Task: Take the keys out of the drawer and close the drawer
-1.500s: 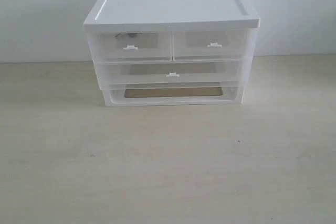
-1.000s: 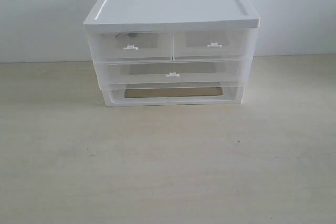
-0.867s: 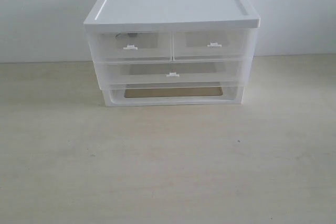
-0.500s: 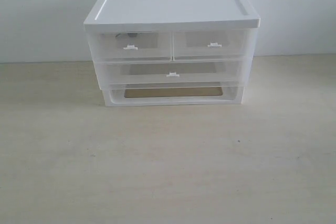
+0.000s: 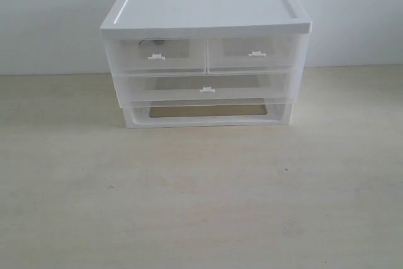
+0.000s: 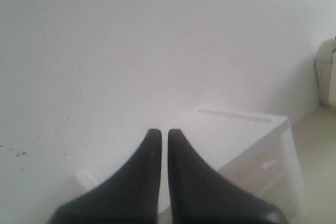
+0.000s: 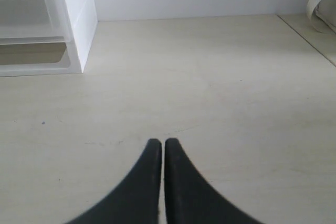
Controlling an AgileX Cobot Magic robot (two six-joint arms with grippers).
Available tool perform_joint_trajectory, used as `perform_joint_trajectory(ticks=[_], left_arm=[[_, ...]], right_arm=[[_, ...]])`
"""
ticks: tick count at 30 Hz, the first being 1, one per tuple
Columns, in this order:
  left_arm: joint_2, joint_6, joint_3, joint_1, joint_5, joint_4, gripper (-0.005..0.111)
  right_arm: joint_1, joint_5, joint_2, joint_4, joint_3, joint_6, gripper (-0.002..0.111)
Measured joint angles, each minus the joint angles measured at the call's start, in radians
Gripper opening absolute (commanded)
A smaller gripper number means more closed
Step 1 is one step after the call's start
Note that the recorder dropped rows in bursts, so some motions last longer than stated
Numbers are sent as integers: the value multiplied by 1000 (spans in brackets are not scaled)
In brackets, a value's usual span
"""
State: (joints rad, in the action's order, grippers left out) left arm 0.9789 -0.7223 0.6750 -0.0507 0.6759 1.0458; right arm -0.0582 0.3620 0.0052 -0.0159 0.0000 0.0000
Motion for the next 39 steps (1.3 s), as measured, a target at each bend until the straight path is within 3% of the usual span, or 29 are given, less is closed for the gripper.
perform_joint_trajectory(ticks=[4, 8, 16, 28, 36, 39], left_arm=[[187, 23, 125, -66, -80, 115, 24], [324, 105, 192, -188, -242, 228, 46], [536, 493, 214, -363, -456, 192, 47], [601, 1079, 218, -374, -413, -347, 47], [634, 1179, 220, -374, -409, -471, 47], [634, 1184, 220, -374, -399, -474, 47]], right_arm=[[0, 0, 0, 0, 0, 0, 0], [0, 0, 0, 0, 0, 0, 0], [0, 0, 0, 0, 0, 0, 0], [0, 0, 0, 0, 0, 0, 0], [0, -13, 0, 82, 0, -45, 0], [0, -130, 0, 117, 1, -85, 0]])
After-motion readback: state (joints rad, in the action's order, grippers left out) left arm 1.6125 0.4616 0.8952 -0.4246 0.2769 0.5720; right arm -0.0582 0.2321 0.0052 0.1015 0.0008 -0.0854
